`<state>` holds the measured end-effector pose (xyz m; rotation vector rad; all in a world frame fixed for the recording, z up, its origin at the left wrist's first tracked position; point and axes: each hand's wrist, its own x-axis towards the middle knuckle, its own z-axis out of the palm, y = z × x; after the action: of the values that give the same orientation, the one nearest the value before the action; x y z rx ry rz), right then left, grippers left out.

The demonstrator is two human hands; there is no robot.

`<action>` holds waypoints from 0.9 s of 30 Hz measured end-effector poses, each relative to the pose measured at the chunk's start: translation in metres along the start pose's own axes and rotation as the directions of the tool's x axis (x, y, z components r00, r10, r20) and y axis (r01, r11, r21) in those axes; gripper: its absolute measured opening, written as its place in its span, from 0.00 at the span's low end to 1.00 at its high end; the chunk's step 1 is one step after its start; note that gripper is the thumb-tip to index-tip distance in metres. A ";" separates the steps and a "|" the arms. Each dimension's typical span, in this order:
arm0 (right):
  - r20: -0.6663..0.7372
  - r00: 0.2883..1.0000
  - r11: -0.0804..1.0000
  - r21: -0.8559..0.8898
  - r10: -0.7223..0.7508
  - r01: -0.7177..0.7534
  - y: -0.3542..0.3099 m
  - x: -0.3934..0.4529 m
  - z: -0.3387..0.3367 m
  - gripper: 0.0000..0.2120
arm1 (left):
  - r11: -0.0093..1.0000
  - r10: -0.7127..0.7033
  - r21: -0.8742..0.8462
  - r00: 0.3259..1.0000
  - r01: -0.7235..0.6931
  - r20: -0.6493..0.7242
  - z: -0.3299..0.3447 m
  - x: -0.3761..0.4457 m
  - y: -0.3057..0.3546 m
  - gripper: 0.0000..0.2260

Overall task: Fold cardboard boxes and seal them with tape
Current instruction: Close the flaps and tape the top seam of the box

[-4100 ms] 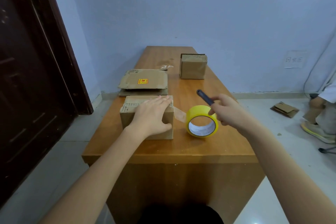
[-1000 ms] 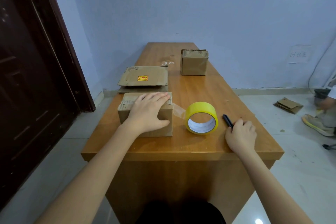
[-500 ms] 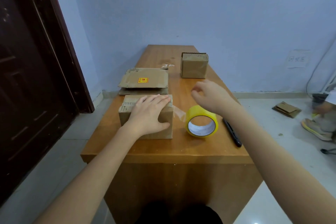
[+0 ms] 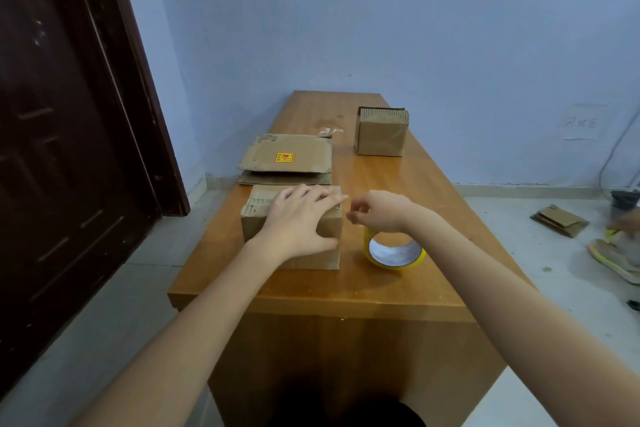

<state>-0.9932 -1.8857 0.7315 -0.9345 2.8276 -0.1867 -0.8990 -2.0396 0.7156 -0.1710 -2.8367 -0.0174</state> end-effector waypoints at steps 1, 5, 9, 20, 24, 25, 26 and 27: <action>-0.021 1.000 1.000 0.010 0.011 -0.011 0.002 -0.003 0.000 0.13 | 1.000 -0.007 0.021 1.000 0.007 0.005 0.000 0.002 0.003 0.32; -0.079 0.996 0.997 0.055 0.051 -0.047 0.006 -0.009 0.000 0.12 | 0.976 -0.022 0.216 0.998 0.009 0.059 -0.005 0.012 0.025 0.30; -0.093 0.991 0.991 0.101 0.094 -0.085 0.008 -0.009 0.007 0.10 | 0.961 -0.049 0.275 0.997 0.029 0.067 -0.005 0.012 0.035 0.30; -0.175 0.972 0.963 0.245 0.159 -0.113 0.021 -0.029 0.010 0.07 | 0.960 -0.036 0.281 0.998 0.020 0.052 -0.001 0.013 0.030 0.32; -0.237 0.952 0.956 0.266 0.192 -0.127 0.024 -0.038 0.014 0.07 | 0.958 -0.032 0.285 0.999 0.020 0.039 0.001 0.013 0.028 0.34; -0.253 0.945 0.951 0.279 0.209 -0.135 0.024 -0.041 0.014 0.07 | 0.959 -0.033 0.283 0.999 0.023 0.034 0.001 0.013 0.028 0.34; -0.274 0.935 0.947 0.288 0.226 -0.144 0.024 -0.043 0.016 0.08 | 0.960 -0.035 0.278 0.999 0.025 0.030 0.001 0.013 0.028 0.35; -0.308 0.921 0.948 0.279 0.237 -0.151 0.024 -0.046 0.017 0.08 | 0.962 -0.037 0.271 0.999 0.028 0.028 0.001 0.012 0.028 0.36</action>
<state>-0.9673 -1.8406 0.7156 -0.6077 3.0782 -0.7265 -0.9077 -2.0102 0.7177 -0.0643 -2.8367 0.3672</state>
